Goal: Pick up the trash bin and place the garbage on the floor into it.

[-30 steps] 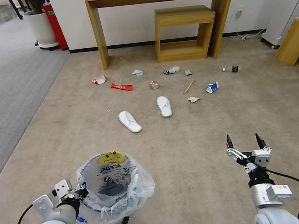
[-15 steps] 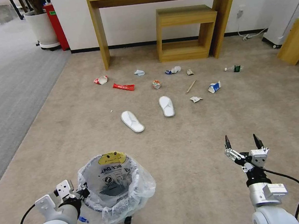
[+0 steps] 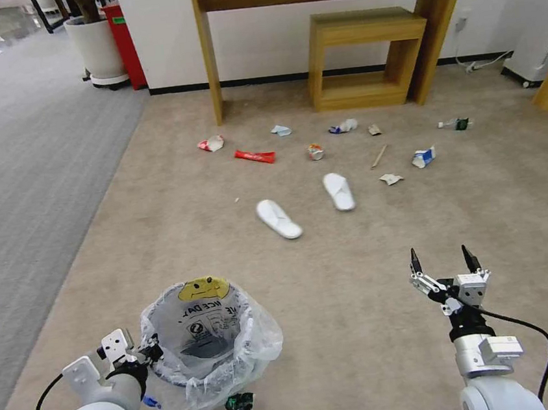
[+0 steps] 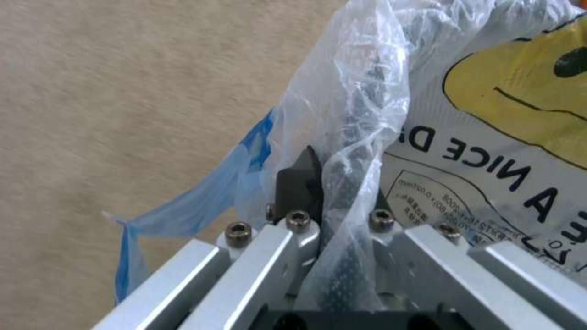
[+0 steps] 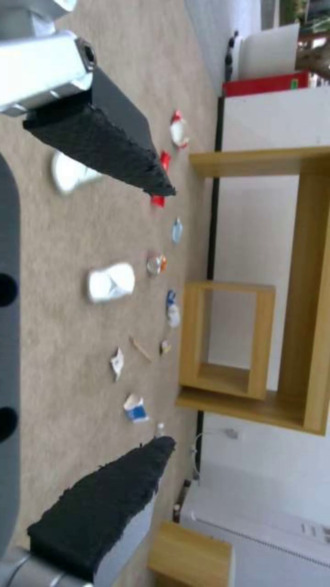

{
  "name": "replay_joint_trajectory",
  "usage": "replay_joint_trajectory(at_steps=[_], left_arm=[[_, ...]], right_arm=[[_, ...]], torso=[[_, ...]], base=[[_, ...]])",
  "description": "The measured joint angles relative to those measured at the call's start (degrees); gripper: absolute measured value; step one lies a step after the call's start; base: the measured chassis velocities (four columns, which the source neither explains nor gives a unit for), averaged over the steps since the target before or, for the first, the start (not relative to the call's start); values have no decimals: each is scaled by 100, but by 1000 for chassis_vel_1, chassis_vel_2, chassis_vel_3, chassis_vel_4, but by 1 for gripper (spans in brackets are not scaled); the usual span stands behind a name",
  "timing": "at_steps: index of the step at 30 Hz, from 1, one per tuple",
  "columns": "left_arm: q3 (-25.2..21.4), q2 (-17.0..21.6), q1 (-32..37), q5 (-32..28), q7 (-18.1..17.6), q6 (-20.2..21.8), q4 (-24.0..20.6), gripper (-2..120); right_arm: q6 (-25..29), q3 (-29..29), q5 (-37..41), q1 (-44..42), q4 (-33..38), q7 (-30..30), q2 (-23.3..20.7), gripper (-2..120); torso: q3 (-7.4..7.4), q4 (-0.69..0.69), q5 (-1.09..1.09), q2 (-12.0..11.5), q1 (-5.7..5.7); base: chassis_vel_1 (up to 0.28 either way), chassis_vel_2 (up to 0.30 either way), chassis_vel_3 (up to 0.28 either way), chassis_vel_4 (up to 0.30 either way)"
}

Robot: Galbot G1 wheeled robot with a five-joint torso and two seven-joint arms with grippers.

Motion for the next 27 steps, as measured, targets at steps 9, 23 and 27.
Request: replay_joint_trajectory(at_steps=[9, 23, 27], left_arm=[[4, -31, 21, 66, 31, -34, -6, 1], [13, -102, 20, 137, 68, -67, 21, 1], [5, -108, 21, 145, 69, -68, 23, 1]], right_arm=[[154, 5, 5, -12, -27, -84, -9, 100], [259, -10, 73, 23, -119, -152, -29, 100], [230, -10, 62, 58, -150, -197, -31, 100]], torso=[[1, 1, -2, 0, 0], [0, -1, 1, 0, 0], [0, 0, -1, 0, 0]], base=[[248, 263, -250, -254], [45, 48, -49, -40], [0, 0, 0, 0]])
